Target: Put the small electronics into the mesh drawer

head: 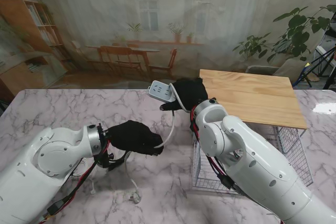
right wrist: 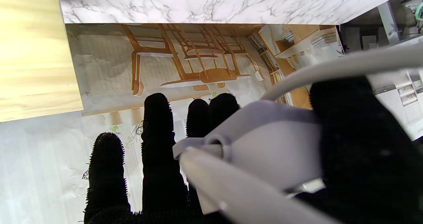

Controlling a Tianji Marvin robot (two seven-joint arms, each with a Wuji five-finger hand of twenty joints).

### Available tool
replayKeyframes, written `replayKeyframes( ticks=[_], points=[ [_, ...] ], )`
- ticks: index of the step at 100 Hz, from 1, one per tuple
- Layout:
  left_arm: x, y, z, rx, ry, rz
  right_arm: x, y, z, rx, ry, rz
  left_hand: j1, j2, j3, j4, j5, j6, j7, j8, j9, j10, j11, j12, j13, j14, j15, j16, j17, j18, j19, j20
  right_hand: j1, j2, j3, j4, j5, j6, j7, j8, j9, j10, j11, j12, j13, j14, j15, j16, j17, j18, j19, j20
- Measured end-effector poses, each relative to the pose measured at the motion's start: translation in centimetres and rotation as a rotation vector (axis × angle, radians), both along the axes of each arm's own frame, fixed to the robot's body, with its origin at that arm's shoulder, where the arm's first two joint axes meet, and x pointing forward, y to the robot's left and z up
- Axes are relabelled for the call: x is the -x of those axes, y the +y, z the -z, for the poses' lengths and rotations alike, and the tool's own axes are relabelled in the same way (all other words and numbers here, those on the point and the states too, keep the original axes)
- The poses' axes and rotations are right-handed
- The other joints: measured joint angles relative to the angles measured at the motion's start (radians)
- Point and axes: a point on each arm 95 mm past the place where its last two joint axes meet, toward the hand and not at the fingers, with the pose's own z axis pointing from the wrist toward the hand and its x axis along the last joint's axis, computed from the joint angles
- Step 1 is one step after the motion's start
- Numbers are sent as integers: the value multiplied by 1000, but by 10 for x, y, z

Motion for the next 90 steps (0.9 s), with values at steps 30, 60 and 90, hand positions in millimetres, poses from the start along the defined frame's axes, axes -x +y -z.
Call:
replayKeyframes(
  ticks=[30,60,90],
  points=[
    [0,9,-46,48,-155,-53,2,1,6,19,12,-24,0,0,0,0,1,2,6,35,12,17,37,49,32,8,41,33,32,16,41,18,0,0,0,0,0,0,0,0,0,0,0,0,0,0,0,0,0,0,0,0],
    [-16,18,-97,7,-361,-119,9,6,12,18,20,-62,-1,0,1,0,2,-13,6,36,12,19,39,61,33,9,66,47,36,16,53,19,0,0,0,0,0,0,0,0,0,0,0,0,0,0,0,0,0,0,0,0],
    [-50,12,-136,-42,-452,-199,22,15,12,-15,27,-128,-4,0,-25,-31,2,-54,0,39,12,19,40,75,33,9,67,58,29,16,53,20,0,0,0,0,0,0,0,0,0,0,0,0,0,0,0,0,0,0,0,0]
  ],
)
